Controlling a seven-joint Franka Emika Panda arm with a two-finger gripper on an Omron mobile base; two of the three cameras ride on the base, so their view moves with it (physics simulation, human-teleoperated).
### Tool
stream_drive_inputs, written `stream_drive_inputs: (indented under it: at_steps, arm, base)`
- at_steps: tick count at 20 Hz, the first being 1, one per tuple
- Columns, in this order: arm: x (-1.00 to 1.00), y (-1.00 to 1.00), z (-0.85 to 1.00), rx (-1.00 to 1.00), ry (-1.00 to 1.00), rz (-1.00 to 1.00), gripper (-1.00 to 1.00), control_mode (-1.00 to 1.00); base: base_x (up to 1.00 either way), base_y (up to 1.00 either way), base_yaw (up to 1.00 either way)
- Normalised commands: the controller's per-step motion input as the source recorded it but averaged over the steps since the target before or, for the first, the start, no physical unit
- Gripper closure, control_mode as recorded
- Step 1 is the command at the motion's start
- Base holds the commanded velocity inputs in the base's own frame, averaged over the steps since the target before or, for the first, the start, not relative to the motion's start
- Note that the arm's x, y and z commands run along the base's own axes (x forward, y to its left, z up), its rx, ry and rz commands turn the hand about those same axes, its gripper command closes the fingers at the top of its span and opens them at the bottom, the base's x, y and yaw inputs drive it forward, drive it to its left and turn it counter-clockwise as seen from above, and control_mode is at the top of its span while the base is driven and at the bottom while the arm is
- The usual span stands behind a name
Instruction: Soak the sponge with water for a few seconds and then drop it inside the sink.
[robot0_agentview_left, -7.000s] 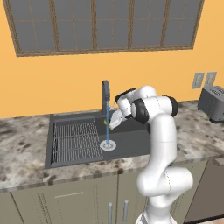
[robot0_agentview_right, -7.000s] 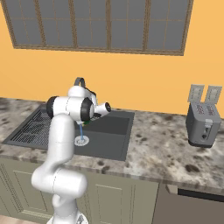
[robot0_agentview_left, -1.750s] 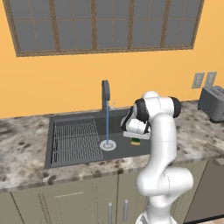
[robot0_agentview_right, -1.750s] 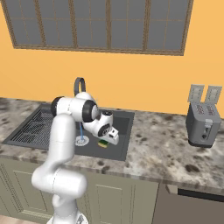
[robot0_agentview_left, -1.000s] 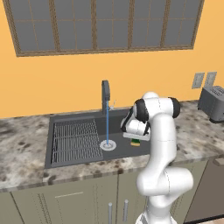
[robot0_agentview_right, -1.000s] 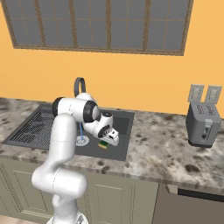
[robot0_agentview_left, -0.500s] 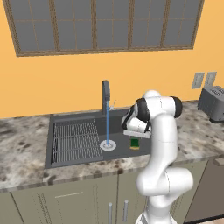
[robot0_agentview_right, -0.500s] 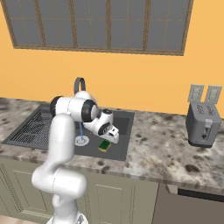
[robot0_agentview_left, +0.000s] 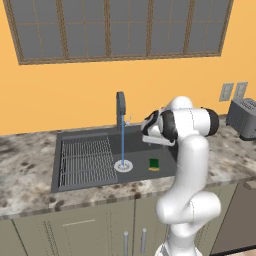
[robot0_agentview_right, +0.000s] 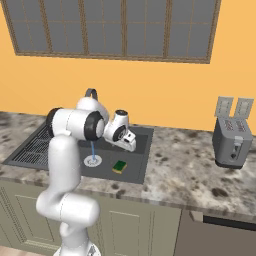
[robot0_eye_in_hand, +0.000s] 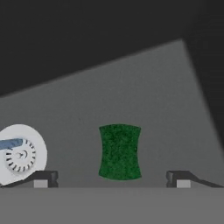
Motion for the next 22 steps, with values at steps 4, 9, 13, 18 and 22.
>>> stream_drive_inputs:
  at_steps: [4, 9, 13, 18, 22]
  arm:
    - [0.00, -0.03, 0.78, 0.00, 0.01, 0.00, -1.00, -1.00]
    - [-0.01, -0.09, 0.74, 0.00, 0.00, 0.00, -1.00, -1.00]
    - [-0.09, -0.06, 0.75, 0.00, 0.00, 0.00, -1.00, -1.00]
    - [-0.22, 0.00, 0.66, 0.00, 0.00, 0.00, -1.00, -1.00]
    - [-0.43, 0.00, 0.59, 0.00, 0.00, 0.00, -1.00, -1.00]
  base:
    - [0.00, 0.00, 0.00]
    - [0.00, 0.00, 0.00]
    - [0.00, 0.00, 0.00]
    - [0.00, 0.00, 0.00]
    - [0.00, 0.00, 0.00]
